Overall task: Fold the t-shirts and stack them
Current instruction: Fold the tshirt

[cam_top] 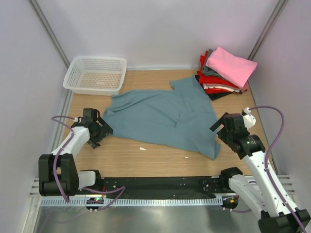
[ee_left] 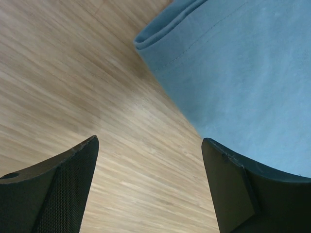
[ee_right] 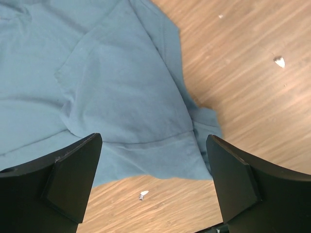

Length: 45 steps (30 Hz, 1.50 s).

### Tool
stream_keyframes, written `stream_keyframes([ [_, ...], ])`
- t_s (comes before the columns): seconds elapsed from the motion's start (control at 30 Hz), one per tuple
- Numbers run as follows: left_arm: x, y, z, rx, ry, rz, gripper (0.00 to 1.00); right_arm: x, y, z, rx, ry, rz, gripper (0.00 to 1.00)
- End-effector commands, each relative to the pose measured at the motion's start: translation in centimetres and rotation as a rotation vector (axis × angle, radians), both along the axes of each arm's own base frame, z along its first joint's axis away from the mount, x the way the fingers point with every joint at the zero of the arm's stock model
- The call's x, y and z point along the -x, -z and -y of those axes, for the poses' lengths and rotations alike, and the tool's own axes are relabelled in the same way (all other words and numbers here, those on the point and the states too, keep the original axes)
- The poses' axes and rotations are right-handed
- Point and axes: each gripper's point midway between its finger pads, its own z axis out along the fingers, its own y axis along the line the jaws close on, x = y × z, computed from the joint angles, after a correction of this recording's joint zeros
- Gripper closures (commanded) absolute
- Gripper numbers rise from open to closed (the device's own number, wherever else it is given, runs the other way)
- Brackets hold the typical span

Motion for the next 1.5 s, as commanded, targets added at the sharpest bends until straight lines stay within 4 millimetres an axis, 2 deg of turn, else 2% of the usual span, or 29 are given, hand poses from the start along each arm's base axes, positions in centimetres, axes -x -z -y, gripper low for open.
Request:
stream_keyframes([
  [0.0, -3.3, -0.6, 0.3, 0.022, -0.014, 0.128, 0.13, 0.9, 0.9, 0.5, -0.106, 0.129, -0.014, 0.06],
  [0.03, -3.3, -0.4, 0.4, 0.024, -0.017, 0.126, 0.13, 1.1, 1.4, 0.7, -0.115, 0.138, -0.027, 0.06],
  [0.07, -3.6, -0.1, 0.4, 0.025, -0.022, 0.132, 0.13, 1.2, 1.9, 0.0, -0.155, 0.114, -0.047, 0.07],
  [0.1, -3.6, 0.5, 0.3, 0.027, -0.033, 0.12, 0.14, 1.2, 2.2, 0.5, -0.179, 0.148, -0.051, 0.08],
  [0.17, -4.1, 0.9, 0.2, 0.024, -0.049, 0.138, 0.14, 1.7, 3.9, -0.4, -0.272, 0.143, -0.086, 0.1],
  [0.2, -4.3, 1.0, 0.2, 0.026, -0.057, 0.145, 0.14, 1.9, 4.4, -0.2, -0.301, 0.172, -0.095, 0.12],
  [0.23, -4.3, 1.6, 0.1, 0.027, -0.07, 0.141, 0.15, 2.5, 5.9, 0.2, -0.332, 0.216, -0.123, 0.14],
  [0.27, -5.0, 1.5, 0.1, 0.027, -0.075, 0.17, 0.16, 2.8, 6.4, 0.0, -0.376, 0.241, -0.132, 0.15],
  [0.37, -5.9, 2.1, 0.0, 0.026, -0.088, 0.189, 0.33, 3.8, 8.3, -0.6, -0.466, 0.29, -0.169, 0.19],
  [0.4, -6.1, 2.3, -0.1, 0.025, -0.09, 0.191, 0.5, 4.0, 8.4, -1.2, -0.516, 0.309, -0.176, 0.22],
  [0.47, -6.4, 2.7, 0.1, 0.035, -0.088, 0.183, 0.7, 4.7, 9.3, -1.6, -0.554, 0.338, -0.198, 0.26],
  [0.57, -6.7, 2.8, 0.3, 0.045, -0.08, 0.186, 0.84, 5.4, 9.1, -1.1, -0.56, 0.41, -0.174, 0.34],
  [0.67, -6.7, 2.7, 0.2, 0.037, -0.075, 0.195, 0.93, 6.4, 9.1, -0.1, -0.527, 0.475, -0.153, 0.4],
  [0.73, -6.7, 2.5, 0.1, 0.032, -0.074, 0.199, 0.98, 6.5, 9.0, 0.9, -0.48, 0.5, -0.126, 0.41],
  [0.9, -6.6, 2.2, -0.5, 0.01, -0.088, 0.212, 1.0, 5.5, 7.5, 3.4, -0.329, 0.5, -0.105, 0.41],
  [0.97, -6.5, 2.2, -0.8, 0.007, -0.102, 0.211, 1.0, 4.9, 8.1, 3.5, -0.299, 0.469, -0.139, 0.41],
  [1.03, -6.0, 2.5, -1.4, -0.006, -0.128, 0.195, 1.0, 4.8, 9.8, 2.6, -0.334, 0.443, -0.184, 0.42],
  [1.07, -5.9, 2.5, -1.7, -0.007, -0.142, 0.193, 1.0, 3.8, 9.8, 2.4, -0.352, 0.419, -0.148, 0.45],
  [1.13, -5.8, 2.5, -1.8, 0.002, -0.15, 0.197, 1.0, 3.8, 11.0, 1.8, -0.376, 0.401, -0.159, 0.49],
  [1.17, -5.8, 2.5, -1.8, 0.004, -0.149, 0.197, 1.0, 3.4, 10.9, 1.6, -0.388, 0.376, -0.137, 0.5],
  [1.27, -5.8, 2.5, -1.6, 0.012, -0.143, 0.196, 1.0, 3.6, 11.6, 1.3, -0.391, 0.357, -0.132, 0.53],
  [1.37, -5.8, 2.4, -1.6, 0.012, -0.146, 0.197, 1.0, 3.4, 11.9, 1.2, -0.393, 0.341, -0.116, 0.53],
  [1.43, -5.8, 2.4, -1.6, 0.011, -0.148, 0.199, 1.0, 3.5, 12.4, 0.3, -0.432, 0.301, -0.123, 0.53],
  [1.47, -5.8, 2.4, -1.7, 0.008, -0.146, 0.2, 1.0, 2.8, 12.2, 0.2, -0.438, 0.284, -0.093, 0.53],
])
